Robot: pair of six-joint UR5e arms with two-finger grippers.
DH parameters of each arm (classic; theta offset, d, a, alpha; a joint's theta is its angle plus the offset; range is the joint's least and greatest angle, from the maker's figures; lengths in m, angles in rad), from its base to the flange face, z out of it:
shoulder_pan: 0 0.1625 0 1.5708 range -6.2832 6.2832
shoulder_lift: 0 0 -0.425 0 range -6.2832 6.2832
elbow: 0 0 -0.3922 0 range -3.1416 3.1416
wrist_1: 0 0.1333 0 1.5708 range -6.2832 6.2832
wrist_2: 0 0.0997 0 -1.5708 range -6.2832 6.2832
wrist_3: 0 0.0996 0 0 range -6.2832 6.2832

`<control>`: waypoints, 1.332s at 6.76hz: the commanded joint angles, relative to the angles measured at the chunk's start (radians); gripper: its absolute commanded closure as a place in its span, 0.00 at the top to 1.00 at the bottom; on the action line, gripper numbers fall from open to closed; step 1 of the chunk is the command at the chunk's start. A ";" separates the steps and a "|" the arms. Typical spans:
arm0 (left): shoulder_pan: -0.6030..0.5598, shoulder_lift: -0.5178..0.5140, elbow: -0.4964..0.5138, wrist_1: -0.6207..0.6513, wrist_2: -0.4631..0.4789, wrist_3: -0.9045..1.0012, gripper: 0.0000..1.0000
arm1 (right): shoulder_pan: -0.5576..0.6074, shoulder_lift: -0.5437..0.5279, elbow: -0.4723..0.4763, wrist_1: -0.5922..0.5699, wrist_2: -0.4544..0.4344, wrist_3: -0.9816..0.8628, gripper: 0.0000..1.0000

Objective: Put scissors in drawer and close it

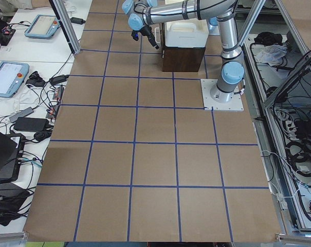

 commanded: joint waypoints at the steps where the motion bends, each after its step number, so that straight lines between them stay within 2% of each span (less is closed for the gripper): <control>1: -0.001 0.005 -0.005 -0.002 -0.001 -0.013 1.00 | 0.000 0.001 0.000 0.000 0.000 0.001 1.00; 4: 0.012 0.022 0.012 0.013 0.003 -0.007 1.00 | 0.000 0.001 0.000 0.007 0.000 0.001 1.00; 6: 0.074 0.055 0.072 0.076 0.004 0.012 1.00 | 0.000 0.001 0.000 0.007 0.000 0.002 1.00; 9: 0.151 0.115 0.090 0.246 0.040 0.197 1.00 | 0.000 0.001 0.002 0.008 0.000 0.002 1.00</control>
